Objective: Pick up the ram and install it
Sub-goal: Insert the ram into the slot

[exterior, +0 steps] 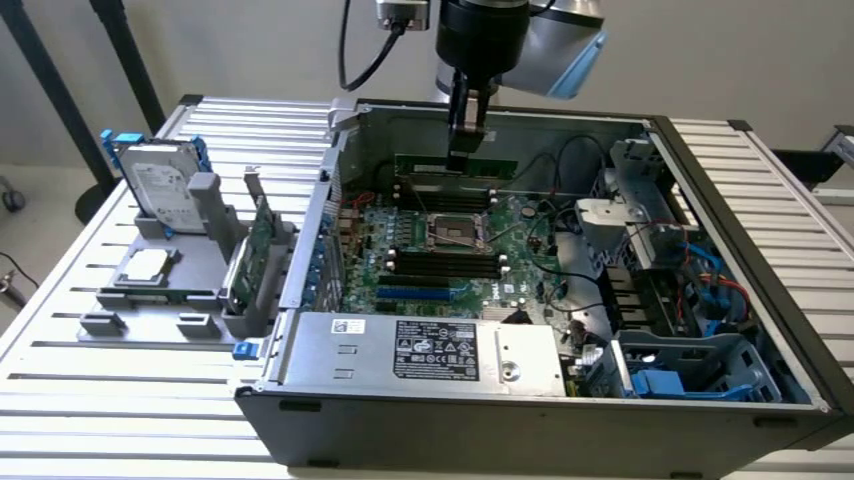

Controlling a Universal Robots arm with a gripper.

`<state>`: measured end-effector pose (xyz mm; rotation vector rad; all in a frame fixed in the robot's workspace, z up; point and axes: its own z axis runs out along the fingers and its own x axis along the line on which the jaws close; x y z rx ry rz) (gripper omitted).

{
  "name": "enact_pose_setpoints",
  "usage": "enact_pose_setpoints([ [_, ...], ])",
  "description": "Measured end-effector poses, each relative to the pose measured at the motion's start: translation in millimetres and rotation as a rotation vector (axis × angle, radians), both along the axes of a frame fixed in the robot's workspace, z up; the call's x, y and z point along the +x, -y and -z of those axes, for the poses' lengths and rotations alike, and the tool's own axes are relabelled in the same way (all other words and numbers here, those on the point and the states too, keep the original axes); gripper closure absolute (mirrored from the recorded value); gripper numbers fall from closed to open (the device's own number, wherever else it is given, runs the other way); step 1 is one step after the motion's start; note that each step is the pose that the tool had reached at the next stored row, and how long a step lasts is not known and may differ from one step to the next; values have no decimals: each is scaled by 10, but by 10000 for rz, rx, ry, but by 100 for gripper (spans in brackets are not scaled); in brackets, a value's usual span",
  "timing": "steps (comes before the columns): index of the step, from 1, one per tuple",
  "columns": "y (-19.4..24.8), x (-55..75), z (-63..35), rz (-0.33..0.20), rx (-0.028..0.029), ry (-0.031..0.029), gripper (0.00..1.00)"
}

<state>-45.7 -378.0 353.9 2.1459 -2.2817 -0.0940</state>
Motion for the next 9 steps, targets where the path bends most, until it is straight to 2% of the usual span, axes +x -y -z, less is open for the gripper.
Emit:
enact_pose_setpoints([
  [6,17,0,64,0,0,20,86],
  [9,87,0,120,10,0,22,86],
])
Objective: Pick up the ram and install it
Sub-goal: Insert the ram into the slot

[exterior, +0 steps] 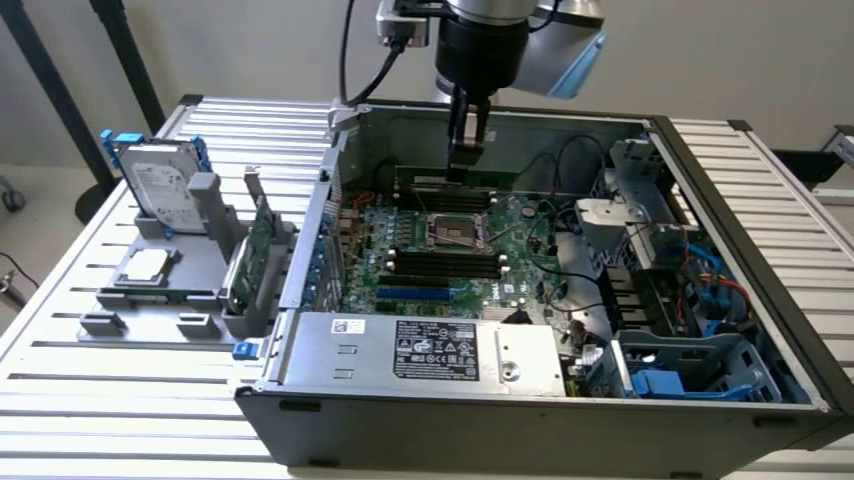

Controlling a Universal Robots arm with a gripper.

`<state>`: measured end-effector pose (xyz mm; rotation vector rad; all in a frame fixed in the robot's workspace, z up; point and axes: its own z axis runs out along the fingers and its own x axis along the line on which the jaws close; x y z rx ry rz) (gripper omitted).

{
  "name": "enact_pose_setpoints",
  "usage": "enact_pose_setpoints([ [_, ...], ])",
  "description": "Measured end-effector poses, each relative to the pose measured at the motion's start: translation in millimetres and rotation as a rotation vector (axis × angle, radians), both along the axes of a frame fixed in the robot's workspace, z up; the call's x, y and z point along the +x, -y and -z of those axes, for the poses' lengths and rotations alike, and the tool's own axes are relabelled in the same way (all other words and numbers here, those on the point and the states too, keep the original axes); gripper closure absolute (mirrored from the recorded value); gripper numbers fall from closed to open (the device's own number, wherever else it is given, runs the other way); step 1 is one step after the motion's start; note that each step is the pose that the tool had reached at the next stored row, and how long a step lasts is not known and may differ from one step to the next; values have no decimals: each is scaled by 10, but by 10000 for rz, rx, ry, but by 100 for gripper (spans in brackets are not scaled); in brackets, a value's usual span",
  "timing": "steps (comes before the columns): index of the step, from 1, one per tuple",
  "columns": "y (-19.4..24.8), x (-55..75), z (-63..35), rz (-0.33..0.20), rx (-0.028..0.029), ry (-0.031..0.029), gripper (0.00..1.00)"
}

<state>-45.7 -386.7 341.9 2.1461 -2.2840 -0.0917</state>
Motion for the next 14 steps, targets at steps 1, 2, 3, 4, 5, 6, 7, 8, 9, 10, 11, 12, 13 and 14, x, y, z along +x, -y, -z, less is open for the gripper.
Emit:
enact_pose_setpoints([
  [1,17,0,18,9,1,3,86],
  [2,39,0,34,19,-4,5,86],
  [3,64,0,53,28,-4,12,86],
  [4,92,0,72,39,-1,22,86],
  [5,117,0,90,50,-1,31,86],
  [6,143,0,108,61,-1,40,86],
  [7,168,0,126,70,-2,46,86],
  [8,189,0,145,79,0,47,86],
  [9,204,0,163,89,-1,48,86],
  [10,212,-1,181,102,0,48,86],
  [11,214,-8,200,121,-1,53,86],
  [12,215,-13,218,138,-1,60,86],
  [13,216,-18,235,156,-2,67,86],
  [14,216,-23,255,189,-1,79,86],
])
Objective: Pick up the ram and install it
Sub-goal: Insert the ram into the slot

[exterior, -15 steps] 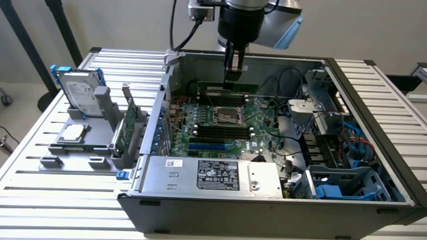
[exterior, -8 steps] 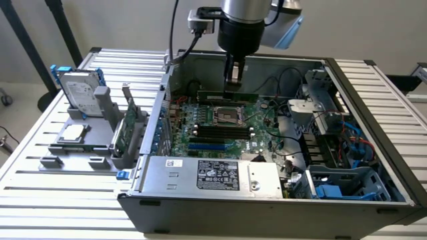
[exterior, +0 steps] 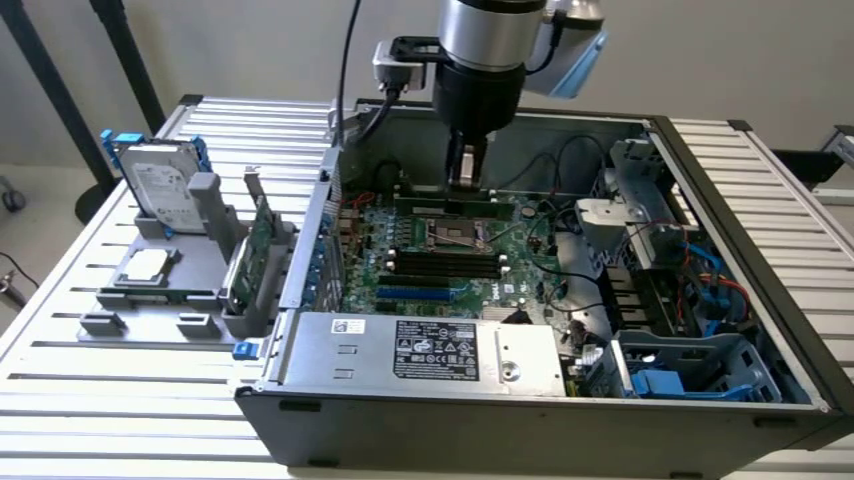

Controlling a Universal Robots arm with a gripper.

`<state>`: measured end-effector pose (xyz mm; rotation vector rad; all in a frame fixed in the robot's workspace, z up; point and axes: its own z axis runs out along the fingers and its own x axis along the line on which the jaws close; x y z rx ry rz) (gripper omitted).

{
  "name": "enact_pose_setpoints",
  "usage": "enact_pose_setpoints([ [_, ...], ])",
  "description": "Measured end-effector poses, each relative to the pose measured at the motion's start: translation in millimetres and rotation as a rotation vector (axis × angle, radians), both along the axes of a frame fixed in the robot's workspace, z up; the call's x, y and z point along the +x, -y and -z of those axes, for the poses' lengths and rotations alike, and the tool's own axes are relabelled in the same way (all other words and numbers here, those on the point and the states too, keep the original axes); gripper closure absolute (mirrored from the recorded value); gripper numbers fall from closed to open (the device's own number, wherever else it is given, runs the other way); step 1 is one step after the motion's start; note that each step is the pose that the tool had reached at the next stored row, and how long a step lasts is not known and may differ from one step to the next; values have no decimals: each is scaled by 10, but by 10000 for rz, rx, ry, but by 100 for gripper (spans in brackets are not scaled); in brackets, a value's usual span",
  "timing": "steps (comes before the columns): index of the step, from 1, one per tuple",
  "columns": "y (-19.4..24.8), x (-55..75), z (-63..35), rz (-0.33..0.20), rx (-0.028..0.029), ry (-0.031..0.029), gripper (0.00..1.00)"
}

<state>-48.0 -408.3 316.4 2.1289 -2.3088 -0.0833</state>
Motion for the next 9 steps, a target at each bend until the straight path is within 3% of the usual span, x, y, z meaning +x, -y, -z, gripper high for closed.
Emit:
enact_pose_setpoints([
  [4,0,-9,72,243,-2,40,86],
  [9,0,-10,163,441,-4,49,86],
])
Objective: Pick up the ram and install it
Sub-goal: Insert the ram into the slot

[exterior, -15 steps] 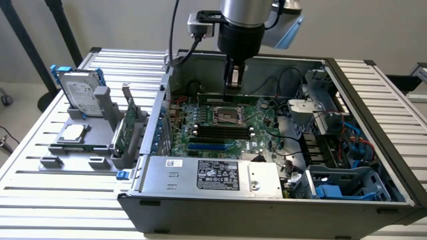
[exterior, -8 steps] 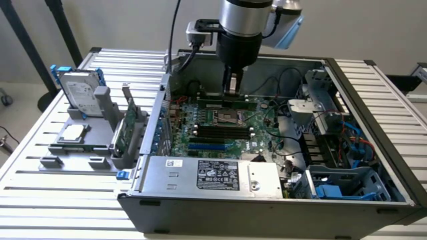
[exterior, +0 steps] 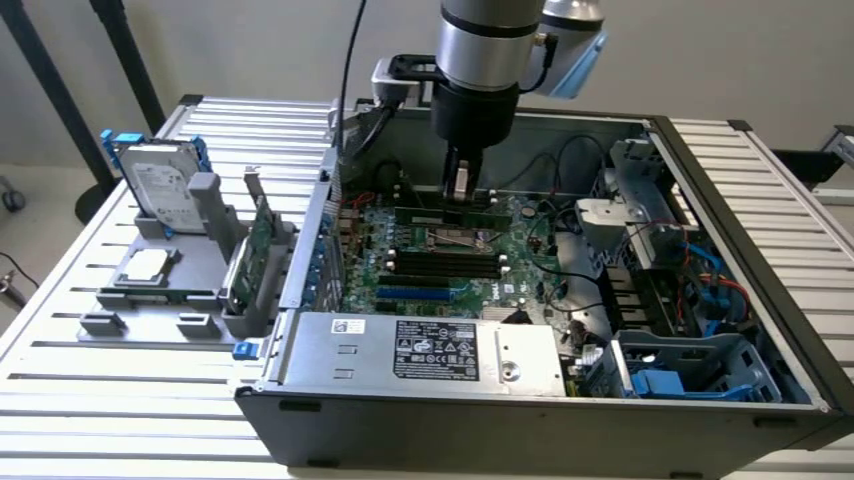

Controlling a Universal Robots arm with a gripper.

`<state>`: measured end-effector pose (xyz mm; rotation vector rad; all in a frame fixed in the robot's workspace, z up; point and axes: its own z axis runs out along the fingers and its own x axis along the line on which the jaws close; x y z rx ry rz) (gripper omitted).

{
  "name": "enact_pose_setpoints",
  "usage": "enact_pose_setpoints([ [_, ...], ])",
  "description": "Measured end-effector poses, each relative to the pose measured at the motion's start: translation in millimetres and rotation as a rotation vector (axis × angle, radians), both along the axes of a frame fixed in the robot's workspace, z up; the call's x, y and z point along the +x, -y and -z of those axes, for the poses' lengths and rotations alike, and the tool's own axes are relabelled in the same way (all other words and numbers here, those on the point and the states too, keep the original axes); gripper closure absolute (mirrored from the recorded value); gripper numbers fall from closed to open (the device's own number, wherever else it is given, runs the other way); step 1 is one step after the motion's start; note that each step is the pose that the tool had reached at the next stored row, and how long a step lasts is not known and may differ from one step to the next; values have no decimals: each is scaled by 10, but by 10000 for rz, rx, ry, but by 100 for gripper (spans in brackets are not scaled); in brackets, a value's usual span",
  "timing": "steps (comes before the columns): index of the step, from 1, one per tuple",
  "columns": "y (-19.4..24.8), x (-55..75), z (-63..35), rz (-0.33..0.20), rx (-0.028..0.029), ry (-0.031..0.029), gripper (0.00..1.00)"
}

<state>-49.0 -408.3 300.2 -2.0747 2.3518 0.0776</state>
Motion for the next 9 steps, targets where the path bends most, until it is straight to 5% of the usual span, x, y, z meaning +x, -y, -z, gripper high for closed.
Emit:
enact_pose_setpoints([
  [9,-1,1,164,23,-5,-1,86],
])
